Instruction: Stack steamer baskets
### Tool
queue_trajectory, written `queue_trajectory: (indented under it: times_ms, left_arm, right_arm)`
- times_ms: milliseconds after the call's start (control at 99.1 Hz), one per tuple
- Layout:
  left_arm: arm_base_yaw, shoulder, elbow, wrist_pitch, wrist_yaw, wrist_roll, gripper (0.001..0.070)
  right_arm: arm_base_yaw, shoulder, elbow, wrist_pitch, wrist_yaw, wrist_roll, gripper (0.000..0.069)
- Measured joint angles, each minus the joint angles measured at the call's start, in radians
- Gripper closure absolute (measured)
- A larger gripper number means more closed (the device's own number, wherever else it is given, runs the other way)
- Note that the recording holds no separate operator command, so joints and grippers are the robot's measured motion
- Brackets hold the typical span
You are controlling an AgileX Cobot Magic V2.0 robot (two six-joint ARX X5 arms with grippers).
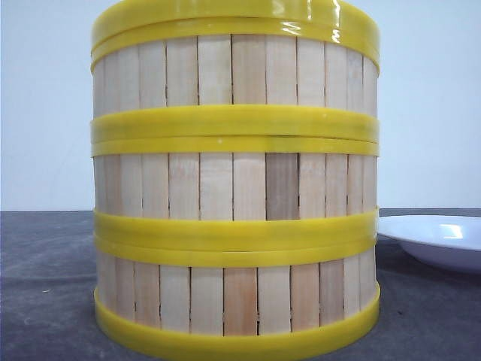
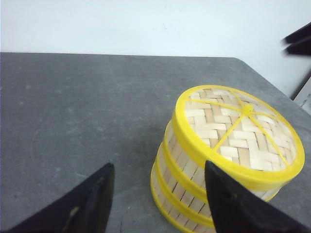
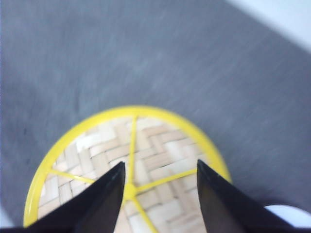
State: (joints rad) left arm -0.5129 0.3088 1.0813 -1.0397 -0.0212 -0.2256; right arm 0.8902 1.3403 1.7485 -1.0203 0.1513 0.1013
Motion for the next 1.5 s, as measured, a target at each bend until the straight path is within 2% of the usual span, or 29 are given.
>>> queue_trajectory:
  times_ms: [303,525,697,1030,1131,1433,1474,1504]
  left_arm:
    - [0.000,0.000,0.000,0.034,0.000,0.001,0.0364]
    - [0.000,0.000,-0.018,0.070,0.000,0.026,0.0364]
    - [0.000,-0.002,-0.098,0.130,0.002,0.039,0.0364]
    - [0.000,-0.026,-0.281,0.219,0.046,0.050,0.0364]
    - [0.000,-0.035,-0.309,0.227,0.047,0.050,0.0364]
    - [0.000,-0.035,-0.308,0.244,0.046,0.050,0.0364]
    - [0.000,-0.035,-0.308,0.244,0.046,0.050,0.0376]
    - [0.000,-0.035,-0.308,0.244,0.046,0.050,0.0409]
  right_arm:
    - [0.008,-0.214,0.005,-0.019,0.158,-0.001,0.0409]
    - [0.008,-0.351,-0.052,-0.037,0.199,0.000,0.0409]
    - [0.008,-0.473,-0.221,-0.006,0.246,0.021,0.0409]
    - [0.009,-0.765,-0.673,0.069,0.294,0.132,0.0409]
    - [0.009,-0.801,-0.724,0.076,0.294,0.147,0.0409]
    - [0.010,-0.814,-0.724,0.131,0.298,0.160,0.0411]
    - [0.010,-0.814,-0.724,0.141,0.298,0.161,0.0426]
    - [0.010,-0.814,-0.724,0.146,0.298,0.162,0.0457]
